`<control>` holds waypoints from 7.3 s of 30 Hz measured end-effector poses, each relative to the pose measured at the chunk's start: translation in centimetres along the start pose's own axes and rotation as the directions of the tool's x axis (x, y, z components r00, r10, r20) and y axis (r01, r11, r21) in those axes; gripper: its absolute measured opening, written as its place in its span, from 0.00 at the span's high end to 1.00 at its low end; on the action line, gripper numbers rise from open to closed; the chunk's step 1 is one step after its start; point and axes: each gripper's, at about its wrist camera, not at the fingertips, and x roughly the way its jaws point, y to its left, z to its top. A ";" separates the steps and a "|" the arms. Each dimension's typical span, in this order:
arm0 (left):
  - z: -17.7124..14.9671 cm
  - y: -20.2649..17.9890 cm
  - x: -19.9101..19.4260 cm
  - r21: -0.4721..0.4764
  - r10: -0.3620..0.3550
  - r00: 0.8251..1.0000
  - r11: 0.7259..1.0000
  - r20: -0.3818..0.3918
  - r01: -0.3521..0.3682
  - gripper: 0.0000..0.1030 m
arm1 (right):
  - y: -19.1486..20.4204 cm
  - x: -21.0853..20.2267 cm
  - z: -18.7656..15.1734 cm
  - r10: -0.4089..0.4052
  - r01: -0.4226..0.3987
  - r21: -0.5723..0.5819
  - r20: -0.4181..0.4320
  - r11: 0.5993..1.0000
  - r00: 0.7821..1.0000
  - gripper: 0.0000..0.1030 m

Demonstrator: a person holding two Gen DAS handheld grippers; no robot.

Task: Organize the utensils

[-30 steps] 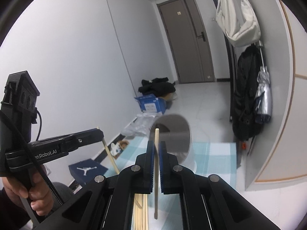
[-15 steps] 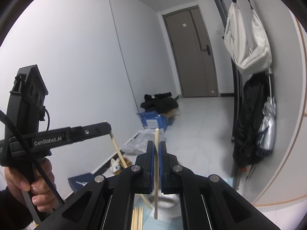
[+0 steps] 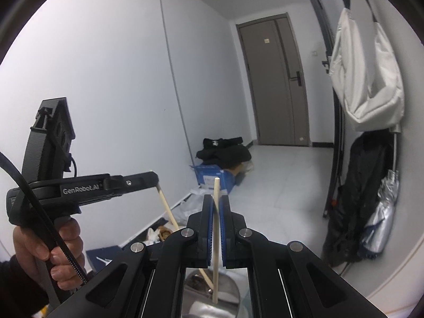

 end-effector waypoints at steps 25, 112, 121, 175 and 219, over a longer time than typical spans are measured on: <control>-2.9 0.5 2.4 0.091 0.026 0.990 0.996 -0.142 -0.013 0.99 | 0.5 5.4 -5.6 0.020 -0.044 -0.173 -0.137 0.984 0.990 0.96; -18.0 14.4 -2.8 -0.230 0.307 0.911 0.899 -0.275 -0.373 0.01 | 9.4 8.2 -28.7 -0.147 0.126 -0.079 -0.630 0.989 0.763 0.54; -17.9 16.3 -2.7 -0.332 0.294 0.908 0.860 -0.298 -0.387 0.01 | 10.7 8.4 -29.5 -0.182 0.100 -0.163 -0.631 0.982 0.754 0.64; -21.4 13.5 1.1 -0.155 0.404 0.770 0.831 -0.494 -0.535 0.02 | 5.0 5.4 -24.5 0.096 -0.010 0.160 -0.545 0.987 0.833 1.00; -22.0 12.0 3.2 -0.019 0.415 0.747 0.868 -0.520 -0.496 0.01 | 4.7 3.8 -23.6 0.161 -0.069 0.204 -0.478 0.977 0.864 0.97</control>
